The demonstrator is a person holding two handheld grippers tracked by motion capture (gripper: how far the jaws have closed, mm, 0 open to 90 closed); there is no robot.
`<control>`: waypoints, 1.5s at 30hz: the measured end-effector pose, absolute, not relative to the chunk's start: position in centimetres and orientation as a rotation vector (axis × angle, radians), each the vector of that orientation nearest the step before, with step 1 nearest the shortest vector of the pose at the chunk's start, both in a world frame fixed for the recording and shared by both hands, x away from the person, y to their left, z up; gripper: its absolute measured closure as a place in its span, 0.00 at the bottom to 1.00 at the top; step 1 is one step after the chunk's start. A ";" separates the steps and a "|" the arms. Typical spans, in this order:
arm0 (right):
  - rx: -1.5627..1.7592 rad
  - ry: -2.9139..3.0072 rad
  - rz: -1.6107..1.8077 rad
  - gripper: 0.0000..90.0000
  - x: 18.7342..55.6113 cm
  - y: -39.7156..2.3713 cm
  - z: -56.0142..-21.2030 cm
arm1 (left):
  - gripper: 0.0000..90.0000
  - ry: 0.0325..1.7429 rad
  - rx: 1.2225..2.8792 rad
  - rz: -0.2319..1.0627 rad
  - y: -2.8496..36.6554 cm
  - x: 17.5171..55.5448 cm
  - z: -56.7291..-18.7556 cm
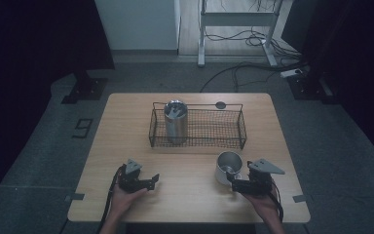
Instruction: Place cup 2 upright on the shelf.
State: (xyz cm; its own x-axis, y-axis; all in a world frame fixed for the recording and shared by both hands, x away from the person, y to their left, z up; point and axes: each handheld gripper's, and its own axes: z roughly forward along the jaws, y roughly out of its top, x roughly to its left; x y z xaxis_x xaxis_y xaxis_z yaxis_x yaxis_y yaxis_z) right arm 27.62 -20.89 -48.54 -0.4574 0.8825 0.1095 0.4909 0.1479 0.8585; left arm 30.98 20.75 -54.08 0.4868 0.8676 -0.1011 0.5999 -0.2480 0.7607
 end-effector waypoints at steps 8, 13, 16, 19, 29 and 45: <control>1.311 2.029 1.216 0.04 28.2 -20.1 -49.0 | 0.13 1.220 1.942 0.451 21.0 30.9 -53.8; 1.307 2.046 1.192 0.02 28.6 -19.5 -49.2 | 0.13 1.219 1.952 0.445 20.9 31.0 -53.9; 1.304 2.049 1.178 0.02 28.9 -19.1 -49.4 | 0.13 1.218 1.954 0.443 20.9 31.0 -54.0; 1.307 2.055 1.165 0.01 29.3 -18.7 -49.7 | 0.13 1.218 1.954 0.443 20.9 31.0 -54.0; 1.297 2.064 1.090 0.00 30.2 -17.6 -50.4 | 0.13 1.216 1.958 0.440 20.8 31.0 -54.0; 1.256 2.067 1.067 0.08 30.6 -17.7 -51.2 | 0.13 1.211 1.964 0.438 20.6 31.0 -54.1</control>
State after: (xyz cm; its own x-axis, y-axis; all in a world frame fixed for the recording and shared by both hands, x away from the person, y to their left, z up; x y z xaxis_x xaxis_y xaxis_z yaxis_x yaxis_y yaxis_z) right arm 30.59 -17.65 -51.24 -0.4544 0.8907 -0.0130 0.5050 0.2696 0.8199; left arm 30.97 20.62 -54.07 0.4887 0.8664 -0.1022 0.6008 -0.2493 0.7595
